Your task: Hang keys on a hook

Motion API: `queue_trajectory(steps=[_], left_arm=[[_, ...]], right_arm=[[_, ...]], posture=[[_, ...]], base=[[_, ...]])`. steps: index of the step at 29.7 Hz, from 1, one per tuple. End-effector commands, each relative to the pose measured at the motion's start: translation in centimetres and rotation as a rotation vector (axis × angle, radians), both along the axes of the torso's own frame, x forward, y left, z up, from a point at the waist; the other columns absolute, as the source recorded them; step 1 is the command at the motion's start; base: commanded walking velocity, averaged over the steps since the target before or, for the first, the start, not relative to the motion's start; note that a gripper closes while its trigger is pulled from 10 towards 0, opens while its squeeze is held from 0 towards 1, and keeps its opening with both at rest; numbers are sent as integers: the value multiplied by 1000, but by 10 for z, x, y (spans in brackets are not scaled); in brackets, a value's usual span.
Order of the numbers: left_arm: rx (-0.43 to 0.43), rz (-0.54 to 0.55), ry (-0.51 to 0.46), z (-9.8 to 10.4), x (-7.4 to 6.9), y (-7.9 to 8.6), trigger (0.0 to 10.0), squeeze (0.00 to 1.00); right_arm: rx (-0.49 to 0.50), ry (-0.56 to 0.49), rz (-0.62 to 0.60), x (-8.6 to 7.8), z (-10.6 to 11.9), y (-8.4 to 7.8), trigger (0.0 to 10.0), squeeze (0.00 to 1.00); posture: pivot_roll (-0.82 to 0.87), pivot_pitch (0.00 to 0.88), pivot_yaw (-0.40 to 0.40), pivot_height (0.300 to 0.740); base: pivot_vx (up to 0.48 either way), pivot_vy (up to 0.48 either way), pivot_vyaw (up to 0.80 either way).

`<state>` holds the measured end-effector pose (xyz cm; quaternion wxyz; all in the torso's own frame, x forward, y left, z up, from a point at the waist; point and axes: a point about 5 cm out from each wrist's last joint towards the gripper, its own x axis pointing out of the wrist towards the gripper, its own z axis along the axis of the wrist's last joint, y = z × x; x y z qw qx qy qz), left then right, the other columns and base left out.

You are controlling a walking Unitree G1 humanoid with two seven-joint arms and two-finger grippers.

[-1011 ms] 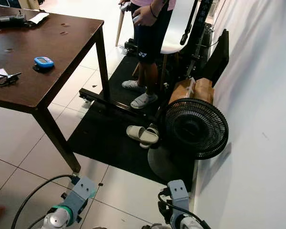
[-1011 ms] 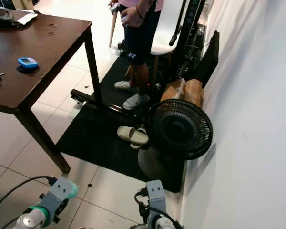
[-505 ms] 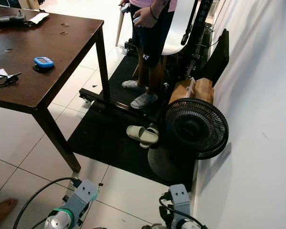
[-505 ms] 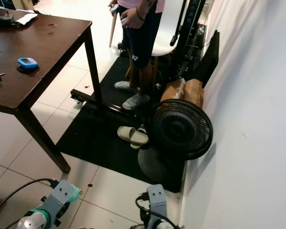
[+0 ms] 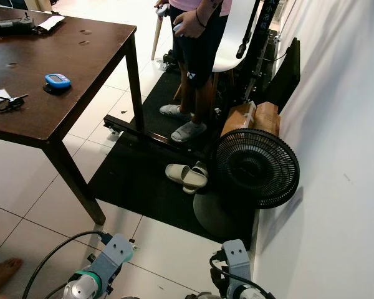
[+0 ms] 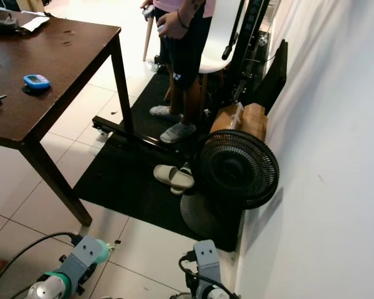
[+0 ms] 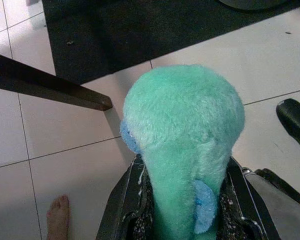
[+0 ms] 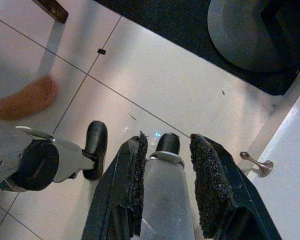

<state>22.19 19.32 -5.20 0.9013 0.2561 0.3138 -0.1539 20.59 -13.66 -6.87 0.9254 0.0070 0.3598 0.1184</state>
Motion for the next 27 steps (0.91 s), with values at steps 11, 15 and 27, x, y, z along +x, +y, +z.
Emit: queue_trajectory(steps=[11, 15, 27], left_arm=[[9, -10, 42, -7, -12, 2, 10000, 0], [9, -10, 42, -7, -12, 2, 10000, 0], [1, -22, 34, -7, -12, 0, 10000, 0]], right_arm=[[-5, 34, 1, -9, -5, -1, 10000, 0], [-5, 34, 1, -9, -5, -1, 10000, 0], [-8, 44, 2, -13, -7, -1, 10000, 0]], posture=[[-5, 89, 16, 740], [-5, 89, 16, 740], [8, 111, 16, 740]], base=[[0, 0, 0], [0, 0, 0], [0, 0, 0]])
